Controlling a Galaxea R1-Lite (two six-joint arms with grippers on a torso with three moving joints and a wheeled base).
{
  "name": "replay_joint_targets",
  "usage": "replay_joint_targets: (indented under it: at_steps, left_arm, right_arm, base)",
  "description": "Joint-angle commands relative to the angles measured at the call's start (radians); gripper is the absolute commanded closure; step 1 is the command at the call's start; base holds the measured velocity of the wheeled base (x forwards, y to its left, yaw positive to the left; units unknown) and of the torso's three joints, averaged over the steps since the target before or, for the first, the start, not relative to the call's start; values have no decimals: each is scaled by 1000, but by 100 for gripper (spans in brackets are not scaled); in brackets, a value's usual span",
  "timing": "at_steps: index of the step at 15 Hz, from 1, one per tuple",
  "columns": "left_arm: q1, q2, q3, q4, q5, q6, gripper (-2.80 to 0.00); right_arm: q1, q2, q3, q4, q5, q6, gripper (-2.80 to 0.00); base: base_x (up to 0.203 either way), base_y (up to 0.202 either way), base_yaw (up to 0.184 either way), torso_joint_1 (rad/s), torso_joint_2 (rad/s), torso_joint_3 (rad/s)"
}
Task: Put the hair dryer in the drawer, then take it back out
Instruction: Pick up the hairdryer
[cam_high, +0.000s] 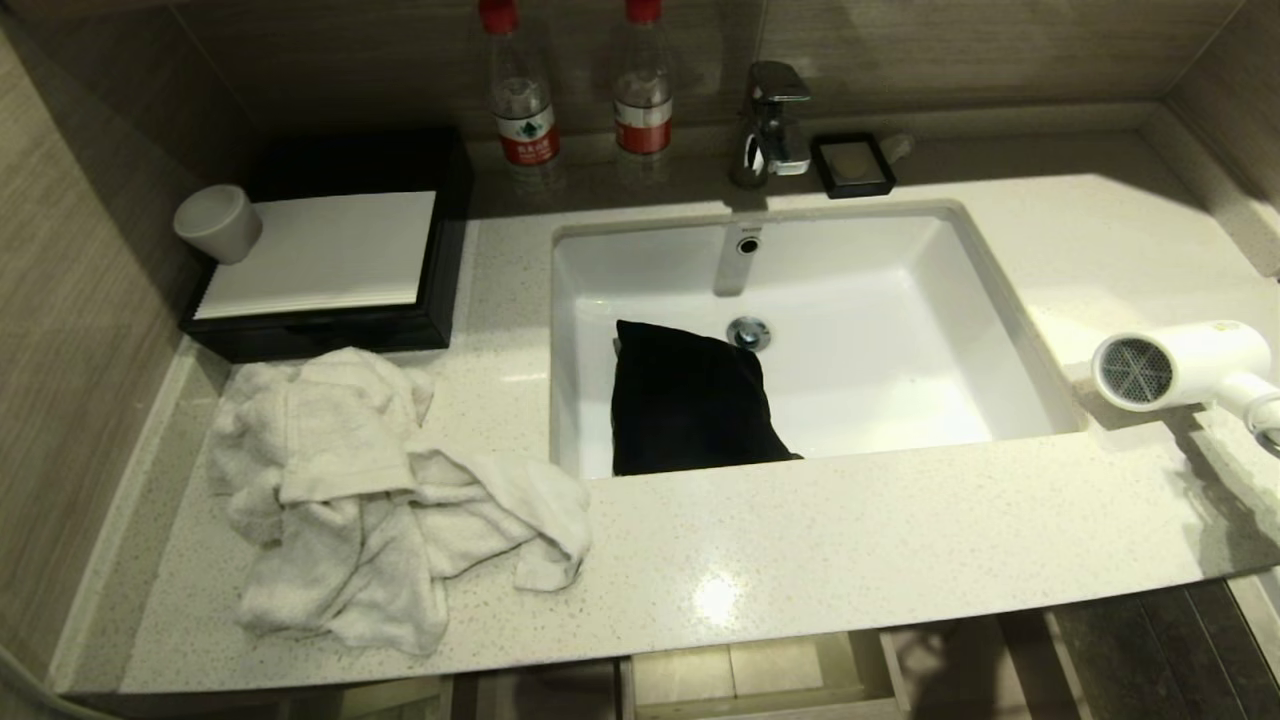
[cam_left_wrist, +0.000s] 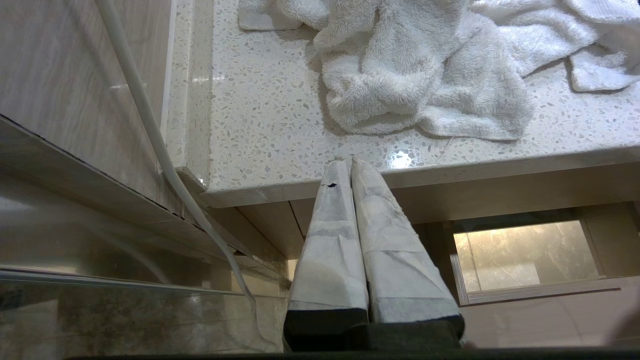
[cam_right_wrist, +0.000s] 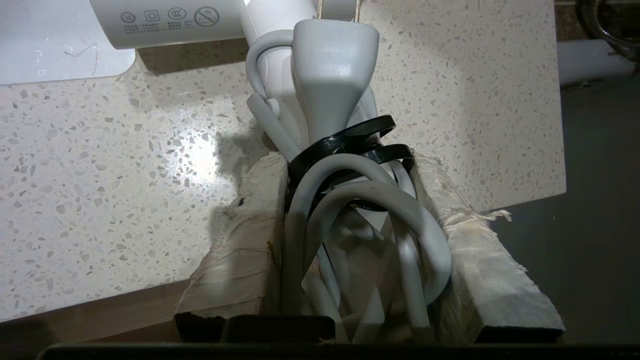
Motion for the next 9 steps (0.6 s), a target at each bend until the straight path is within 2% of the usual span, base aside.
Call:
replay_joint_targets:
  at_steps: [1,5,9]
  left_arm:
    - [0,0,2,0,0,0,0]
    - [0,0,0,0,0,0,0]
    - [0,0,0,0,0,0,0]
  right_arm:
    - [0,-33,3,-1,2,-1,0]
    - [1,-48,5,0,4,-1,0]
    - [1,-56,7,0,4,-1,0]
  base:
    - [0,0,0,0,0,0]
    - [0,0,0,-16,19,0]
    - [0,0,0,-304,300,-12]
